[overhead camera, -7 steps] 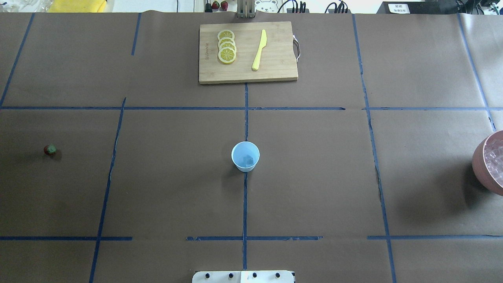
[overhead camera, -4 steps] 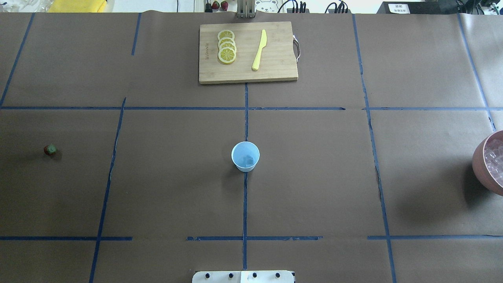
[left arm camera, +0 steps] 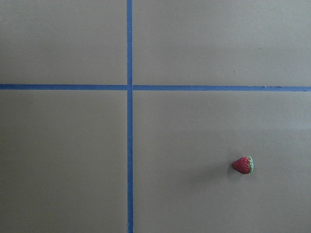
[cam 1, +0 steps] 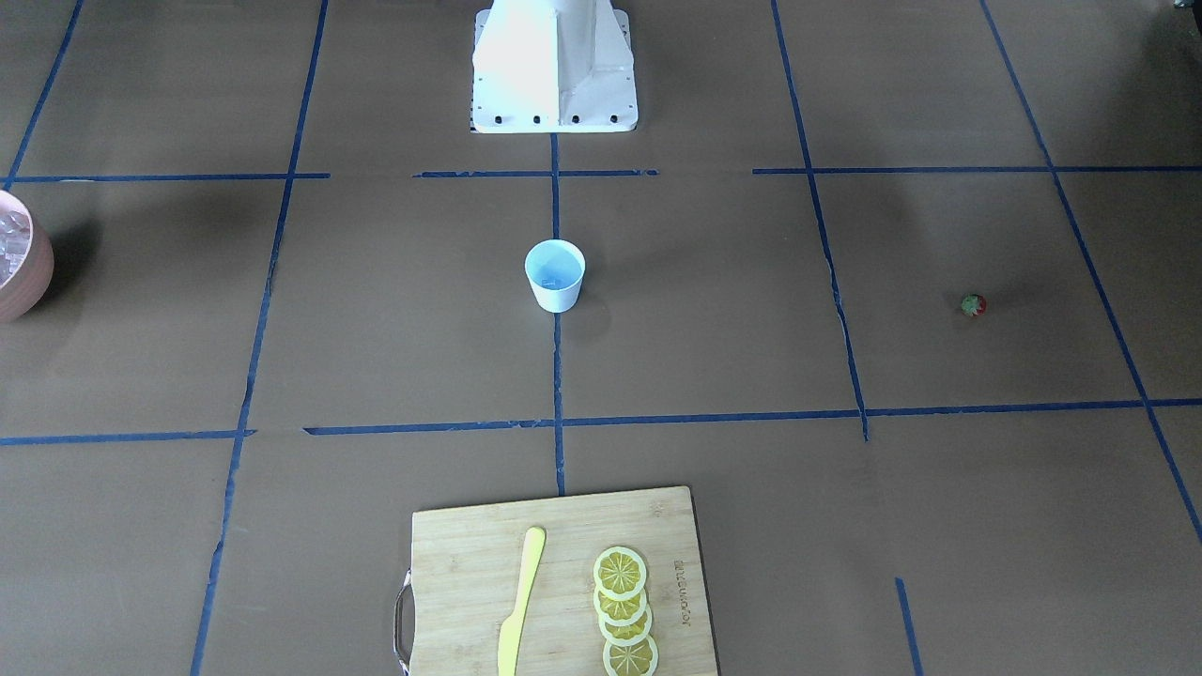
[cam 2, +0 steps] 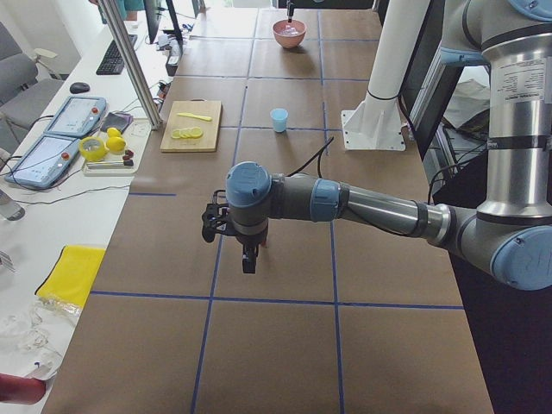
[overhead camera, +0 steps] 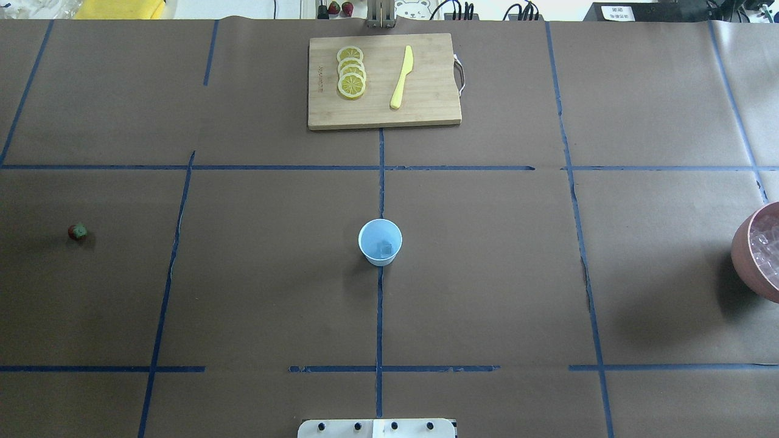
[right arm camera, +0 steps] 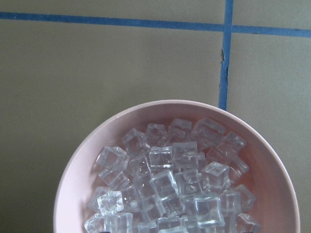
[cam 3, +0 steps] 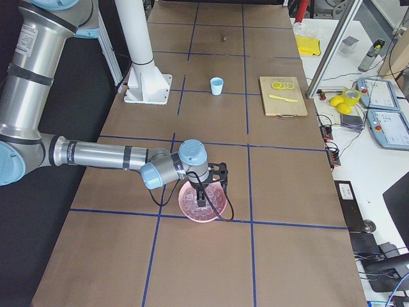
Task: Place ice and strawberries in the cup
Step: 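Lower the right gripper into the bowl of ice cubes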
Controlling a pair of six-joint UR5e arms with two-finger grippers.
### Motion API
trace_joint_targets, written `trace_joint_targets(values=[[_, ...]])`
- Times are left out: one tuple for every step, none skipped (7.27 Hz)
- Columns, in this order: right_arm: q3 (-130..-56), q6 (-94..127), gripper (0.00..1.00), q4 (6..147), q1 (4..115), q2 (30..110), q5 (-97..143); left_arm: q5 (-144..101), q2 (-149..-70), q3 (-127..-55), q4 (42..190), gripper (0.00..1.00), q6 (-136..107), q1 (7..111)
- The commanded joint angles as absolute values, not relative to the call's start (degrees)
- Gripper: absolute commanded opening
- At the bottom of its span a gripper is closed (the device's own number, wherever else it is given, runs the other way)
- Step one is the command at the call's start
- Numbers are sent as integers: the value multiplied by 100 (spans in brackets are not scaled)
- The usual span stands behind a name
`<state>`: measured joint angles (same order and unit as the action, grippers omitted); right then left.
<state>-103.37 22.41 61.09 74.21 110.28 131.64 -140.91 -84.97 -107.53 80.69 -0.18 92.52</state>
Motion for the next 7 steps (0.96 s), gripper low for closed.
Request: trace_joint_targets(values=[[-10318,2487,91,6091,6945,11100,12868,-14098,-8473,-10767,8068,100,-18,9246],[-10292,2461,88,6091,6909,11127,12815,-14098,-8473,-10775,8077,100,-18,9255],[-10257,2444,85,6100,6900,11136,12806,-14098,-8473,-10819,8068,100,-18,9246],[-10205,2443,82,6091,6899,11136,12806,-14098,-8473,-10854,8068,100,-87,9246],[-10187,2443,82,6100,6760,11127,12788,-14098,-8464,-10872,8068,100,-114,9246],[-10178,2443,79,6091,6620,11118,12623,-14098,-8464,-10881,8068,100,-114,9246],[-10178,2435,77,6091,6592,11118,12604,-14098,-8446,-10881,8068,100,-114,9255]])
